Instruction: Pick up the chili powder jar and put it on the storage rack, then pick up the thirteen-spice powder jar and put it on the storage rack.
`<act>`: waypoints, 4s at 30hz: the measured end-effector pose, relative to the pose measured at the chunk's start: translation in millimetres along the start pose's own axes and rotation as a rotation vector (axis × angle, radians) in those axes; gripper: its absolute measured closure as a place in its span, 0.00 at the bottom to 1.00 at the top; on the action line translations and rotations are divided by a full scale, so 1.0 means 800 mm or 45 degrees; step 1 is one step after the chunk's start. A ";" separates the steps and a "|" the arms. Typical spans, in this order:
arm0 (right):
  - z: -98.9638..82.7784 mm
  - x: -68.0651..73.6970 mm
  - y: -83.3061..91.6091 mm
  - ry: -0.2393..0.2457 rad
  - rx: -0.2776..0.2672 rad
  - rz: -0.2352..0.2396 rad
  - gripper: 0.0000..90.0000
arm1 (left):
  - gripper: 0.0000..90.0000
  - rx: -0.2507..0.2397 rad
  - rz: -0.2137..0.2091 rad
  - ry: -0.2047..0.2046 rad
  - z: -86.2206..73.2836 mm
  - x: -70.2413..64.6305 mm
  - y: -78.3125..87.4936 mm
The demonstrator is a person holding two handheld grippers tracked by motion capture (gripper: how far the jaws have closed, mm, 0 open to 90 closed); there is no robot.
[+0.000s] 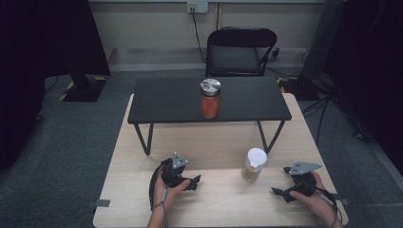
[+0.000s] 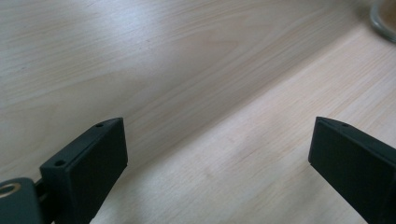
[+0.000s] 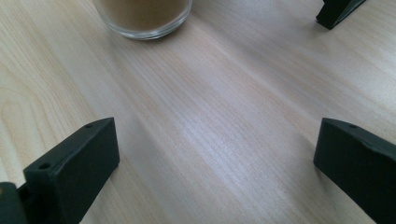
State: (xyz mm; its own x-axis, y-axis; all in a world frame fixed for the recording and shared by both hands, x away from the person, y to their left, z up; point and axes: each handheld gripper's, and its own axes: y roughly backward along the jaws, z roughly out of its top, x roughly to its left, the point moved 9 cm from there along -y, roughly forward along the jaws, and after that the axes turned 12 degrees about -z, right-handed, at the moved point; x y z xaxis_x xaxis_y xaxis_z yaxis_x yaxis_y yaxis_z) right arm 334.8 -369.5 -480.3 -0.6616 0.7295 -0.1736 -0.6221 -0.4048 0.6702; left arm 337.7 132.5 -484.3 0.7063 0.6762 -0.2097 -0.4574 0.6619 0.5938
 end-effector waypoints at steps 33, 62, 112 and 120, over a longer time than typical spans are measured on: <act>0.000 0.000 0.000 0.000 0.000 0.000 0.00 | 0.01 0.099 0.081 -0.060 -0.008 -0.003 0.003; 0.000 0.000 0.000 0.001 0.003 0.001 0.00 | 0.00 0.093 0.082 -0.048 -0.009 -0.004 0.003; 0.052 0.008 0.001 0.038 -0.060 0.058 0.01 | 0.00 0.094 0.082 -0.048 -0.009 -0.004 0.003; 0.068 0.018 -0.006 0.038 -0.091 0.071 0.01 | 0.00 0.094 0.082 -0.048 -0.009 -0.004 0.003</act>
State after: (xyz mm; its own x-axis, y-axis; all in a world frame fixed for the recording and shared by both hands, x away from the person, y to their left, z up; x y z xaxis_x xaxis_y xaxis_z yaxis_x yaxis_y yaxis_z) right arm 351.2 -327.4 -446.4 -0.7076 0.6883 -0.1598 -0.6117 -0.4835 0.6262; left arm 330.9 134.3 -487.8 0.6973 0.7028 -0.1409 -0.4624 0.5912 0.6608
